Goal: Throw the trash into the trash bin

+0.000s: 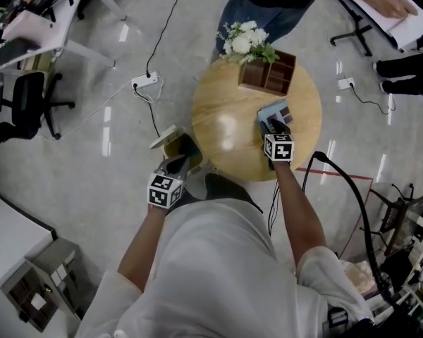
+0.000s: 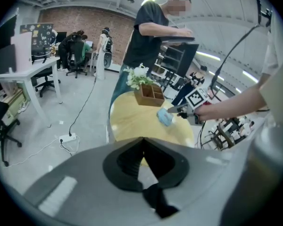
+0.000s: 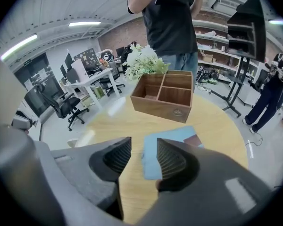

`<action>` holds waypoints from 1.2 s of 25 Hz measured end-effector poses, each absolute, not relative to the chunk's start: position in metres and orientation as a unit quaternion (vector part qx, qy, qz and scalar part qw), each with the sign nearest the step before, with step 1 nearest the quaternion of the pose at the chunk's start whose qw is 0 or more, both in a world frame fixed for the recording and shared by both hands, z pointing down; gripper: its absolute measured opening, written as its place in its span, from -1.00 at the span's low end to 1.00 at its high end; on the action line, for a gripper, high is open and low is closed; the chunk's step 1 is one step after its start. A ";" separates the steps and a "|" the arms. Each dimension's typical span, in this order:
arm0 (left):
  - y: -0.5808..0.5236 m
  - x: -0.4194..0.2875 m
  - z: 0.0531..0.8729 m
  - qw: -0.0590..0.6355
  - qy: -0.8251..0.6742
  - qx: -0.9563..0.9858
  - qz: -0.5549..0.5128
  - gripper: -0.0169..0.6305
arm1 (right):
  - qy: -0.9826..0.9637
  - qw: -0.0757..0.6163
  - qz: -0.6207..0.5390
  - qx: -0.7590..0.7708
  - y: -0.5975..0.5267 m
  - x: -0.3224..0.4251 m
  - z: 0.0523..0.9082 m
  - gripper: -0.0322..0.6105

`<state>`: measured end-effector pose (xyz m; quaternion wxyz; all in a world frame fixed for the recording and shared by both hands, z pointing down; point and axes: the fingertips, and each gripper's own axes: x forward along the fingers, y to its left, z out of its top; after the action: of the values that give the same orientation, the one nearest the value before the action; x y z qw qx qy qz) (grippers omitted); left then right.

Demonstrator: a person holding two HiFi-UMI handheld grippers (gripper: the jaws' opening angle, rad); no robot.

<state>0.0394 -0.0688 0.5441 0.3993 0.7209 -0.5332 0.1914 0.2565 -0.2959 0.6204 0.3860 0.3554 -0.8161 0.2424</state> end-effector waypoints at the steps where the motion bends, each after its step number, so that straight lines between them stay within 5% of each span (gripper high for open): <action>1: -0.069 0.040 0.545 0.400 -0.533 0.720 0.192 -0.94 | -0.815 0.389 0.242 0.355 -0.297 0.256 0.623 -0.37; 12: -0.074 0.036 0.552 0.409 -0.543 0.709 0.190 -0.94 | -0.795 0.424 0.243 0.359 -0.312 0.256 0.655 -0.27; 21: -0.069 0.032 0.560 0.420 -0.549 0.696 0.194 -0.94 | -0.765 0.463 0.251 0.370 -0.323 0.256 0.688 0.07; 30: -0.059 0.035 0.564 0.429 -0.553 0.687 0.196 -0.94 | -0.741 0.486 0.248 0.392 -0.324 0.266 0.706 0.06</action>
<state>0.0345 -0.0591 0.5641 0.4287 0.6868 -0.5533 0.1959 0.2660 -0.3240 0.7057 0.4856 0.3920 -0.7410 0.2481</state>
